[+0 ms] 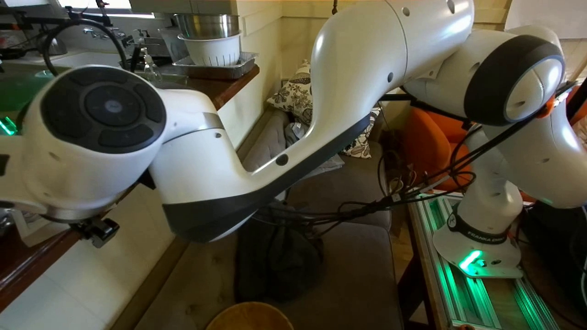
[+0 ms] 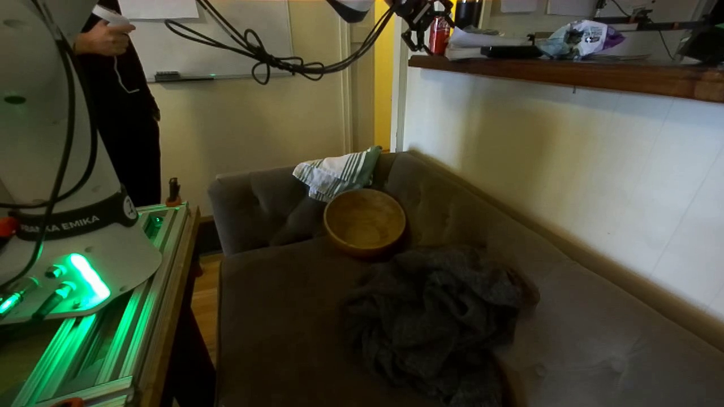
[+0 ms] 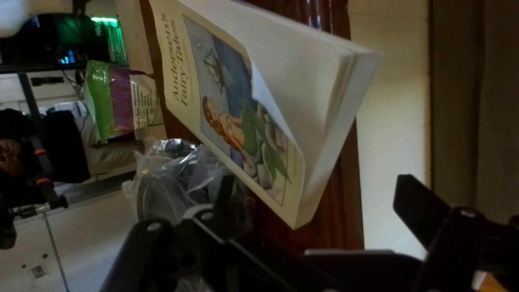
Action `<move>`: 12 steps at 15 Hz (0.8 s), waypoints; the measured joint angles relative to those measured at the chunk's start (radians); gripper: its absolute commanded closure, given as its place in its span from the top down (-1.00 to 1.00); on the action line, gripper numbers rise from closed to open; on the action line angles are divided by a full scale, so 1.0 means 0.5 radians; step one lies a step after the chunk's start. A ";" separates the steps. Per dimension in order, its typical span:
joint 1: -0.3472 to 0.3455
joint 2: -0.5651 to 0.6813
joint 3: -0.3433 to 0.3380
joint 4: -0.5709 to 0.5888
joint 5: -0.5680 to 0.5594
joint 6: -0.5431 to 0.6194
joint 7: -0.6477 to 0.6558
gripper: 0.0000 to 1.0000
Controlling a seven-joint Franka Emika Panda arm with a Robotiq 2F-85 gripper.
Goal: Pick up the white book and put it on the couch
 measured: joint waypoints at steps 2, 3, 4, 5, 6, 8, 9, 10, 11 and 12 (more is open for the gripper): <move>-0.003 0.007 0.000 0.002 0.000 0.007 0.000 1.00; -0.006 0.009 0.000 0.002 0.000 0.017 0.002 1.00; -0.008 0.010 -0.002 0.002 0.000 0.025 0.003 1.00; -0.008 0.012 -0.007 0.002 0.000 0.027 0.005 1.00; -0.008 0.014 -0.013 0.004 0.000 0.027 0.010 1.00; -0.008 0.024 -0.026 0.017 0.000 0.027 0.027 1.00; -0.007 0.035 -0.032 0.036 0.000 0.021 0.027 1.00; -0.005 0.050 -0.037 0.057 0.000 0.016 0.027 1.00; -0.003 0.069 -0.043 0.081 0.000 0.010 0.027 1.00; -0.002 0.092 -0.046 0.112 0.000 -0.005 0.027 1.00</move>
